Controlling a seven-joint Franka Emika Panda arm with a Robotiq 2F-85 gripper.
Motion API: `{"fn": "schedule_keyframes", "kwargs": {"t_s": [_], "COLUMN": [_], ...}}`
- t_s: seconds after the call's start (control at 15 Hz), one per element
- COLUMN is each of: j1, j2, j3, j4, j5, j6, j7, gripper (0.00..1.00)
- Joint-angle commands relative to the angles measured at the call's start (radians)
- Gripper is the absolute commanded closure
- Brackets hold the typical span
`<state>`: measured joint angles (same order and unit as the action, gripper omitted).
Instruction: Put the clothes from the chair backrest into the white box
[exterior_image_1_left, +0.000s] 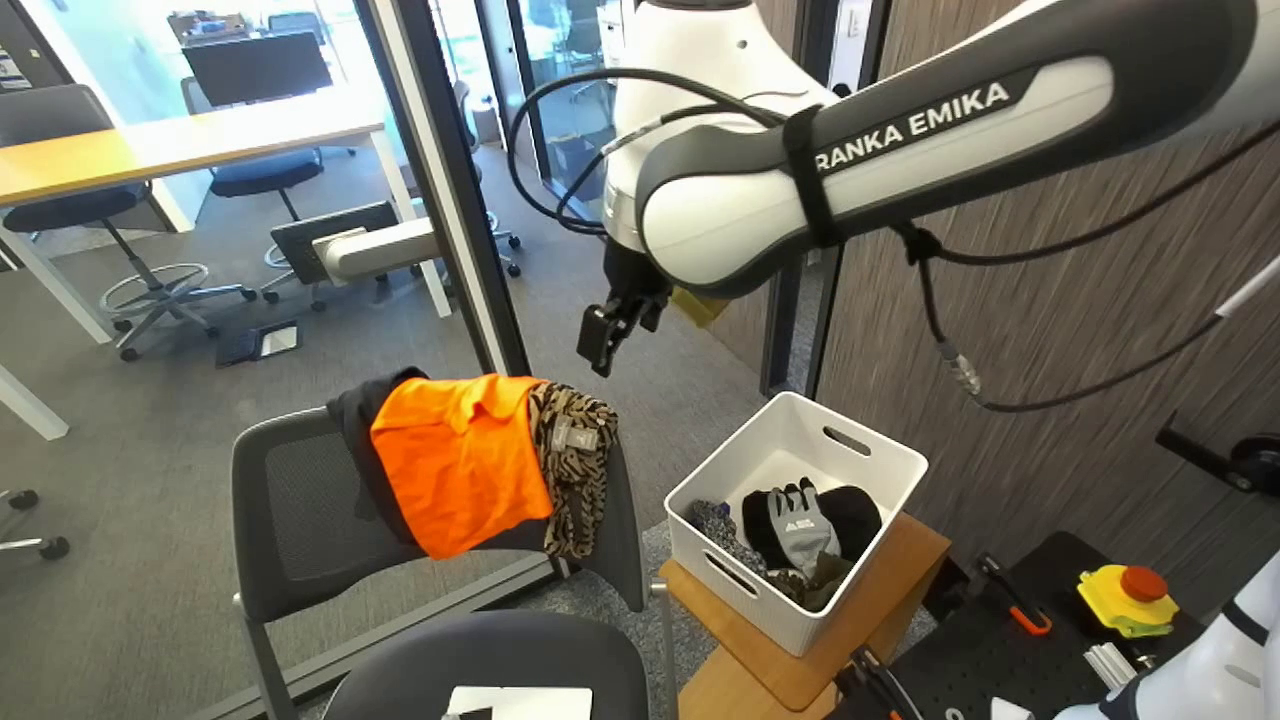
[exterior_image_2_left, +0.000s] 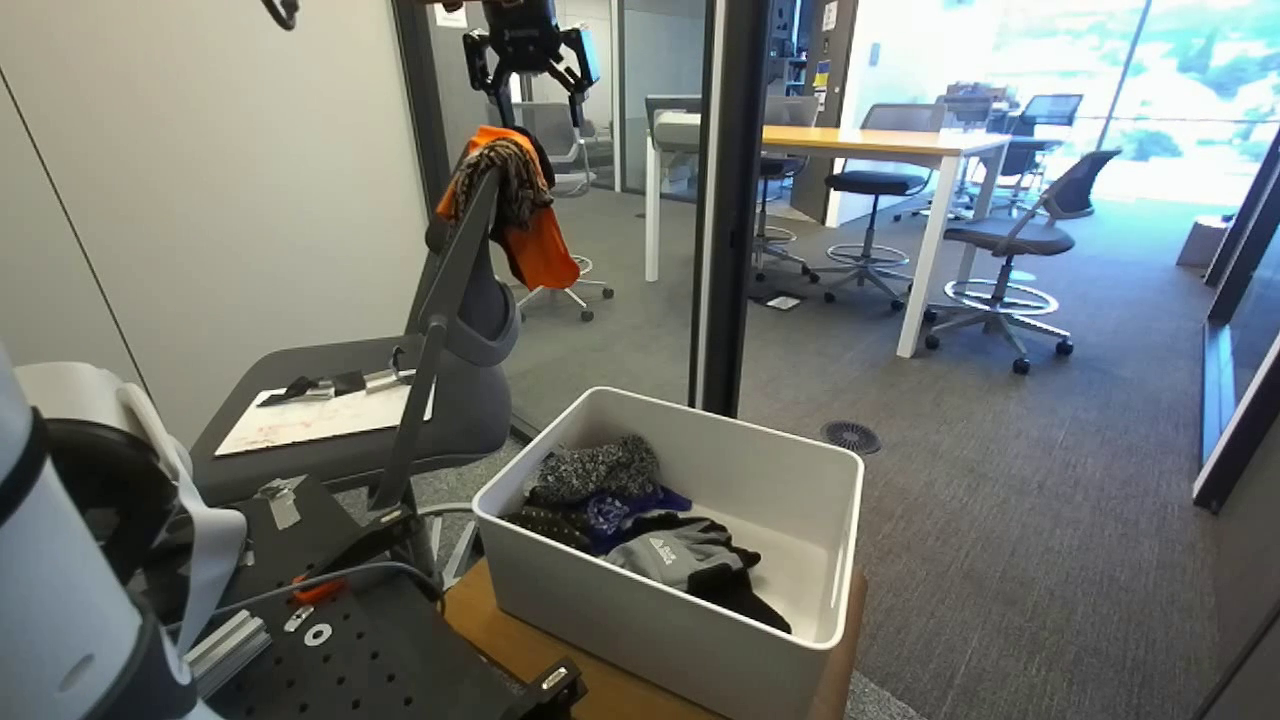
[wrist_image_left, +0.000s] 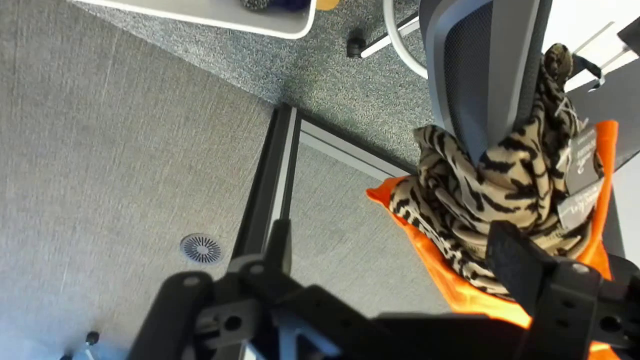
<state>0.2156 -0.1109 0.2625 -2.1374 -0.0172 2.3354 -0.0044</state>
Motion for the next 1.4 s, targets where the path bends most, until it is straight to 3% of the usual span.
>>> {"fn": "schedule_keyframes", "kwargs": {"t_s": [0.0,0.2,0.73,1.33], "j1": [0.028,0.058,0.102,0.161], "j2": [0.132,0.198,0.355,0.569], "j3": [0.027,0.040,0.068,0.058], "j4": [0.174,0.279,0.507,0.731], "j5": [-0.080,-0.090,0.043,-0.009], "j6": [-0.016,-0.047,-0.206,-0.375], "j7": [0.018,0.000,-0.137,-0.169], "gripper": [0.00,0.00,0.00,0.00]}}
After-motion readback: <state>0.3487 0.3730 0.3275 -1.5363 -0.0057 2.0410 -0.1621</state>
